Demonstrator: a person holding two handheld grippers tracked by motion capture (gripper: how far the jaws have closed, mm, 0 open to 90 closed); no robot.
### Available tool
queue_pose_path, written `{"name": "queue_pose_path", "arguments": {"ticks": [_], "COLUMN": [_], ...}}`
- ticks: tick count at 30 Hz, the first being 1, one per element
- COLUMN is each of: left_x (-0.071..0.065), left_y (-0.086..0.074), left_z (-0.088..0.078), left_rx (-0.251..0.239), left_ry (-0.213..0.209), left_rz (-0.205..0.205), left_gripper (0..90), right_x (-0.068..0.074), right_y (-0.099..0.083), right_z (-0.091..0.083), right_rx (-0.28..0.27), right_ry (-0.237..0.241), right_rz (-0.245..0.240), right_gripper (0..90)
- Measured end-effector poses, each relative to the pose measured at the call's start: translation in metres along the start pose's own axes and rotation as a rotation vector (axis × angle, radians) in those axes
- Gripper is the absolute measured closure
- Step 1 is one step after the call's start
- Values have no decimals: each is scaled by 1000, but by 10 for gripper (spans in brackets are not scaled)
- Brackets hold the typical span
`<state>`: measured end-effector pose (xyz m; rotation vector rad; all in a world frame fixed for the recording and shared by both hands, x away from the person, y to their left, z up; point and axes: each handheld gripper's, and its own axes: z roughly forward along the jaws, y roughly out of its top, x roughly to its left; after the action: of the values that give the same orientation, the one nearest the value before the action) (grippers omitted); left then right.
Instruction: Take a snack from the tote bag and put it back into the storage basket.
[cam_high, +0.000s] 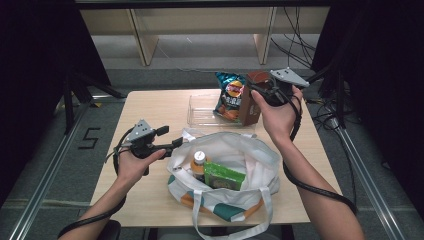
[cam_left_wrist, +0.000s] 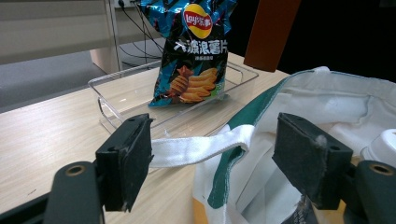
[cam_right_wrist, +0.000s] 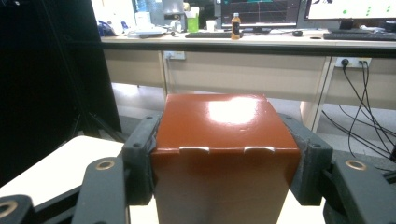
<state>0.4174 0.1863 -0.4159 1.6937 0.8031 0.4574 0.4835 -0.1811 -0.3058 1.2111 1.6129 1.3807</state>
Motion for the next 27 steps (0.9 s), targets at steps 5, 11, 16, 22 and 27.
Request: {"name": "queue_pose_path", "arguments": {"ticks": [5,11,16,22,27], "left_x": [0,0,0,0,1], "left_y": [0,0,0,0,0], "left_z": [0,0,0,0,0], "left_rx": [0,0,0,0,1], "left_ry": [0,1,1,0,0], "left_rz": [-3,-3,-2,-1,-1], "left_gripper": [269,269,268,269,269], "right_x": [-1,-4,-3,-4,-4], "right_y": [-1,-2,-2,-3,-3], "right_z": [3,7,9,13,15], "right_rx": [4,-1,5,6,8], "right_ry": [-8,-19,-26,-27,-37], "right_rz": [-1,-9,6,-3,-1], "right_gripper": [395,395,395,395,395]}}
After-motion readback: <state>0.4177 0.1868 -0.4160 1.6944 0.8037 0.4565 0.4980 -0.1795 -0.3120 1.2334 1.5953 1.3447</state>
